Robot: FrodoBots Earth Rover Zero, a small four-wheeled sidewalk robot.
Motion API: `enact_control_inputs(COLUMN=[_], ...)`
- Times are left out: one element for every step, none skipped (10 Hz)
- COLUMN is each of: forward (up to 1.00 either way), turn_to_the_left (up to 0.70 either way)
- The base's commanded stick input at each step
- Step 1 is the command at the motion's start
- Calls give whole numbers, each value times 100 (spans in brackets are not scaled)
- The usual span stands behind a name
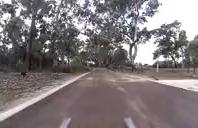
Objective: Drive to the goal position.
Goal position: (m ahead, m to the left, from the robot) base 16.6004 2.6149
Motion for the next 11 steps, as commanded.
enact_control_inputs(forward=[60, 60, 60, 60, 60, 60, 60, 60, 60, 60, 60], turn_to_the_left=[0, 0, 0, 0, 0, 0, 0, 0, 0, 0, 0])
